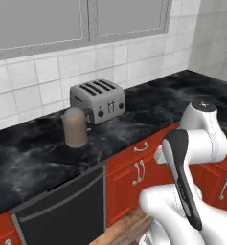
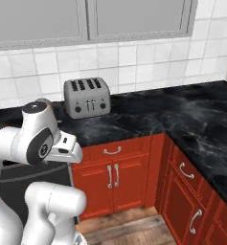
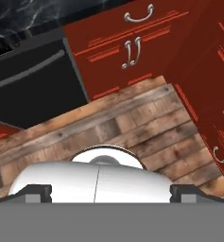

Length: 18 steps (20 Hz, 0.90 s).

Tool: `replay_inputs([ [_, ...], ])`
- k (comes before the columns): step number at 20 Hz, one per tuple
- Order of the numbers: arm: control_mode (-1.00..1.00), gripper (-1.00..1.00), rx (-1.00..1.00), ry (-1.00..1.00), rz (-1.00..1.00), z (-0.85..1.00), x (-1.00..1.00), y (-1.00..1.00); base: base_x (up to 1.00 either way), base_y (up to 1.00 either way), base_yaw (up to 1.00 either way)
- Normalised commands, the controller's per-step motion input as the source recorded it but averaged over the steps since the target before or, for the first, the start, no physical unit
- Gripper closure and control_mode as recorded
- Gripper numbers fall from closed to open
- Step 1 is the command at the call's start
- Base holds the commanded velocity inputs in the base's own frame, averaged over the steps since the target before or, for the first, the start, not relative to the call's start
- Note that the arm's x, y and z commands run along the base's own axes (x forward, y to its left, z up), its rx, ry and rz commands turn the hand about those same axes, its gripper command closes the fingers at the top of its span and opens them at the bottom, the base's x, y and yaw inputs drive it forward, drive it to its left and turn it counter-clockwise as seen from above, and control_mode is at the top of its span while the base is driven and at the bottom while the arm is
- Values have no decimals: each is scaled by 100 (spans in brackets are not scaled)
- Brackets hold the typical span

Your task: Navigate to the sink.

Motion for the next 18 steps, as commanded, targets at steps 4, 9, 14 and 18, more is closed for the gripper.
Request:
replay_inputs([
  [4, 100, -100, 0, 0, 0, 0, 0, 0, 5, -52, -65],
  [9, 100, -100, 0, 0, 0, 0, 0, 0, 2, -49, -66],
  [14, 100, -100, 0, 0, 0, 0, 0, 0, 0, -52, -66],
  [18, 100, -100, 0, 0, 0, 0, 0, 0, 0, -60, -64],
])
